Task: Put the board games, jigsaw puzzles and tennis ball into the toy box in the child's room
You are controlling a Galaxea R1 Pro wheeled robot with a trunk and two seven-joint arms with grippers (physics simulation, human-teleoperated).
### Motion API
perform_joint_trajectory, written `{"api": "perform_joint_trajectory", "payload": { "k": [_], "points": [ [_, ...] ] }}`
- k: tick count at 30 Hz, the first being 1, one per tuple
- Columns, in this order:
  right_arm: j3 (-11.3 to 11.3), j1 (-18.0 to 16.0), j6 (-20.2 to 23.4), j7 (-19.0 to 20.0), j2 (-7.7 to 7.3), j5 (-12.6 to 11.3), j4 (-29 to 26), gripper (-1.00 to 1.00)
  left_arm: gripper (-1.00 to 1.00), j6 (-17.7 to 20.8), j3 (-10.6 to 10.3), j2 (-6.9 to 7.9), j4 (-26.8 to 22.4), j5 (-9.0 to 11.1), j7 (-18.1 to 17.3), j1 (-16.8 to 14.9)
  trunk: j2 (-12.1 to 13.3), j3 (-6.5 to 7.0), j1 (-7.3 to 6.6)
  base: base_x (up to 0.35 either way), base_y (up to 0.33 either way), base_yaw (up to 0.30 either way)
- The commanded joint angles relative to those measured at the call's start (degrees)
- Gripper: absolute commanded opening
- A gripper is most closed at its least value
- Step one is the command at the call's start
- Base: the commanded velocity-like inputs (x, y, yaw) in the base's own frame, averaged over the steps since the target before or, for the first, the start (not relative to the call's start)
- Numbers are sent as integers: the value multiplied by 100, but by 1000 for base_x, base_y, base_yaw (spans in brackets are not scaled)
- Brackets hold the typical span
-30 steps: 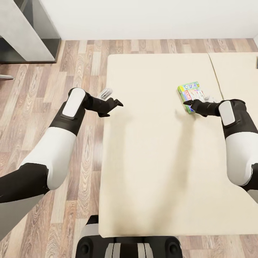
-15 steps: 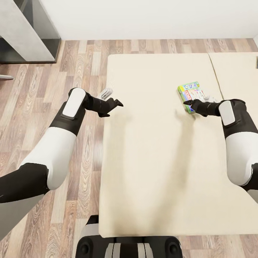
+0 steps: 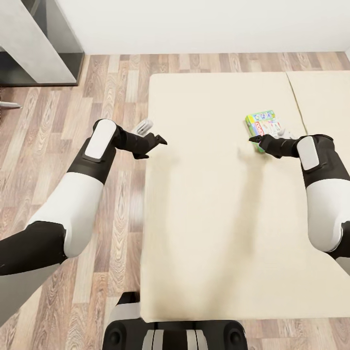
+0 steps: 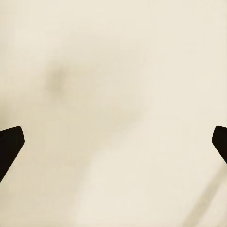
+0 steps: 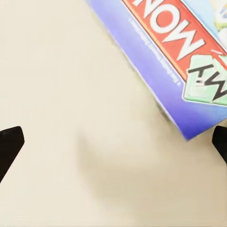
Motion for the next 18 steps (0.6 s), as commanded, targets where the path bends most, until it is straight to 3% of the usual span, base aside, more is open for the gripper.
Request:
{"api": "perform_joint_trajectory", "payload": {
  "k": [1, 18],
  "points": [
    [-23, -3, 30, 45, 3, 45, -4, 100, 100, 1, -7, 1, -4, 59, 60, -2, -2, -2, 0, 0, 199, 0],
    [-23, -3, 30, 45, -1, 45, -13, 100, 100, 1, -8, 1, -4, 59, 56, -2, -2, -2, 0, 0, 258, 0]
  ]
}}
